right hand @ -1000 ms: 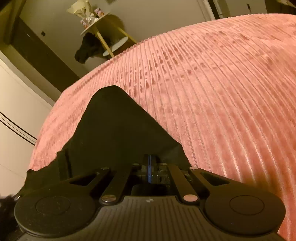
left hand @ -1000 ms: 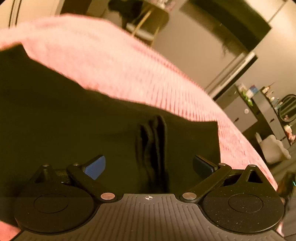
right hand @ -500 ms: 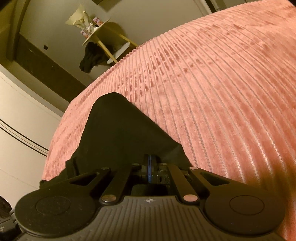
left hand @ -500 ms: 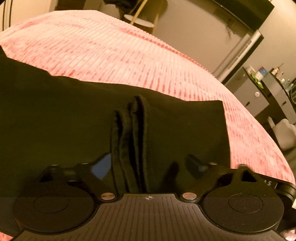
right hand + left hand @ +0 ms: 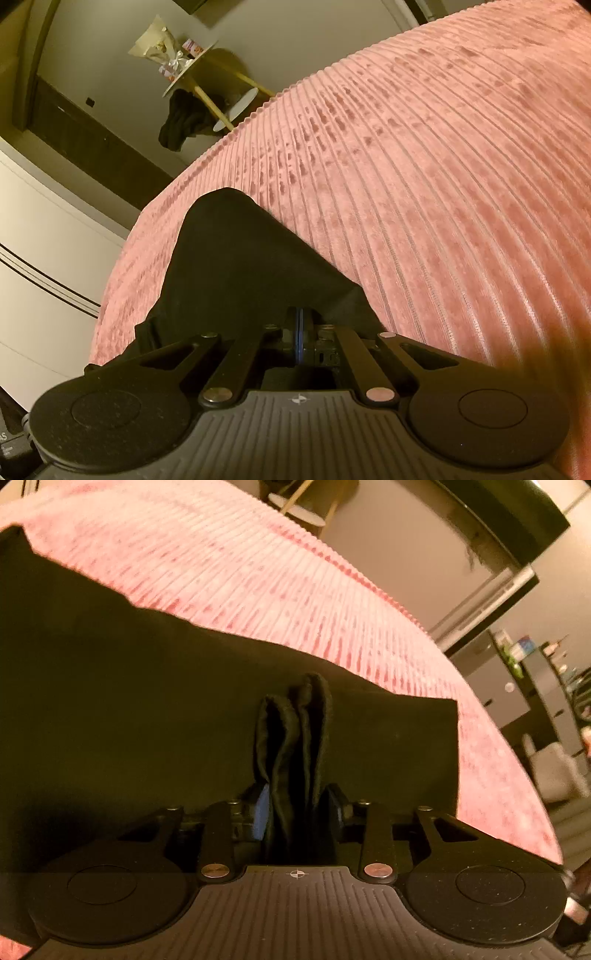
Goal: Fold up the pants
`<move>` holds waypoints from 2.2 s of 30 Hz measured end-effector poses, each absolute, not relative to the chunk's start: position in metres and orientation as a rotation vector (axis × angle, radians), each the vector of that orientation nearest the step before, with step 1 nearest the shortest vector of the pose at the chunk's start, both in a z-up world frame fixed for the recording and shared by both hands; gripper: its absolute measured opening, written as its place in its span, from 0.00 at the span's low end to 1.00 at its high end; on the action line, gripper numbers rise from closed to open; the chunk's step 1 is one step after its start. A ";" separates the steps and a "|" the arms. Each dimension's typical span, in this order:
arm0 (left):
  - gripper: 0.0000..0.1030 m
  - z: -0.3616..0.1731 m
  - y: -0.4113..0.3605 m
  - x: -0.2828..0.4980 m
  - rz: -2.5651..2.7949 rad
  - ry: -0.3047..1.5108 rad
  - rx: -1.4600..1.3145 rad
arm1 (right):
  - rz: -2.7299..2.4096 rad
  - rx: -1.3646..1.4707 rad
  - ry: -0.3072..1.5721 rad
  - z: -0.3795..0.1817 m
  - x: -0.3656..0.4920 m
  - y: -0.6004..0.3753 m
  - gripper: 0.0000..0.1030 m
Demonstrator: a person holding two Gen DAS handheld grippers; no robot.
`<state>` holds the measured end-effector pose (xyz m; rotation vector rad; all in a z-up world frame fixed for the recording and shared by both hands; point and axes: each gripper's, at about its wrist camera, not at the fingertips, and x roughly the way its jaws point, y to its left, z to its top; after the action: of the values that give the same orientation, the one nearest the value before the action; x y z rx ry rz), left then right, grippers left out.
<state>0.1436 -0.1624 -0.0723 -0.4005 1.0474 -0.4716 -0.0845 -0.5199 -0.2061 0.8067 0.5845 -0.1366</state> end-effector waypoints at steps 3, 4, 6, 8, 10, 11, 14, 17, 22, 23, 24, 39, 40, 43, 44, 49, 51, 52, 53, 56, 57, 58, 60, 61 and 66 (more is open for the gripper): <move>0.56 -0.078 -0.153 0.149 -0.525 1.066 -0.494 | -0.137 0.815 0.582 -0.207 -0.085 -0.520 0.00; 0.62 -0.080 -0.151 0.152 -0.541 1.075 -0.522 | -0.137 0.816 0.582 -0.207 -0.085 -0.520 0.00; 0.67 -0.083 -0.150 0.157 -0.566 1.090 -0.575 | -0.136 0.818 0.581 -0.207 -0.085 -0.520 0.00; 0.68 -0.085 -0.148 0.159 -0.582 1.101 -0.623 | -0.132 0.828 0.577 -0.208 -0.086 -0.521 0.00; 0.64 -0.087 -0.149 0.159 -0.587 1.098 -0.617 | -0.131 0.840 0.573 -0.209 -0.087 -0.521 0.00; 0.60 -0.087 -0.151 0.159 -0.589 1.093 -0.597 | -0.130 0.842 0.571 -0.209 -0.087 -0.521 0.00; 0.21 -0.088 -0.159 0.159 -0.559 1.099 -0.518 | -0.129 0.840 0.567 -0.209 -0.087 -0.521 0.00; 0.13 -0.089 -0.159 0.161 -0.560 1.113 -0.564 | -0.121 0.858 0.559 -0.210 -0.089 -0.522 0.00; 0.11 -0.066 -0.152 0.153 -0.583 1.054 -0.532 | -0.111 0.863 0.512 -0.199 -0.101 -0.520 0.28; 0.11 -0.058 -0.146 0.151 -0.600 1.034 -0.535 | -0.101 0.849 0.484 -0.192 -0.108 -0.517 0.35; 0.11 -0.050 -0.140 0.150 -0.610 1.014 -0.531 | -0.091 0.841 0.459 -0.187 -0.114 -0.513 0.46; 0.49 -0.069 -0.030 0.129 -0.373 0.959 -0.384 | -0.071 0.458 0.792 -0.173 -0.074 -0.435 0.33; 0.52 -0.072 -0.029 0.131 -0.383 0.956 -0.402 | -0.079 0.441 0.809 -0.174 -0.070 -0.434 0.33; 0.53 -0.076 -0.028 0.141 -0.419 0.956 -0.471 | -0.100 0.391 0.867 -0.181 -0.060 -0.428 0.33; 0.53 -0.079 -0.028 0.143 -0.422 0.953 -0.499 | -0.106 0.378 0.876 -0.181 -0.057 -0.426 0.33; 0.24 -0.089 -0.028 0.147 -0.417 0.939 -0.562 | -0.124 0.343 0.866 -0.179 -0.062 -0.419 0.36; 0.20 -0.093 -0.024 0.148 -0.445 0.932 -0.598 | -0.134 0.371 0.832 -0.173 -0.068 -0.422 0.43; 0.17 -0.094 -0.021 0.149 -0.449 0.936 -0.631 | -0.151 0.377 0.800 -0.168 -0.073 -0.423 0.47; 0.15 -0.096 -0.018 0.149 -0.451 0.936 -0.664 | -0.171 0.381 0.751 -0.161 -0.082 -0.424 0.48; 0.13 -0.084 -0.018 0.143 -0.455 0.899 -0.666 | -0.193 0.433 0.617 -0.146 -0.103 -0.426 0.52; 0.13 -0.077 -0.017 0.140 -0.460 0.877 -0.658 | -0.191 0.454 0.596 -0.143 -0.107 -0.426 0.50; 0.13 -0.070 -0.013 0.138 -0.464 0.863 -0.649 | -0.184 0.467 0.585 -0.140 -0.108 -0.425 0.47; 0.13 -0.054 -0.001 0.134 -0.448 0.833 -0.625 | -0.159 0.451 0.573 -0.134 -0.109 -0.417 0.38; 0.13 -0.046 0.005 0.131 -0.432 0.814 -0.606 | -0.147 0.433 0.572 -0.132 -0.109 -0.411 0.33; 0.33 -0.040 0.025 0.127 -0.245 0.837 -0.429 | -0.063 0.334 0.601 -0.131 -0.088 -0.372 0.17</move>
<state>0.1275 0.0251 -0.0404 -0.4292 0.8371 -0.2453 -0.0884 -0.3724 -0.1308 0.3337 0.6011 -0.0628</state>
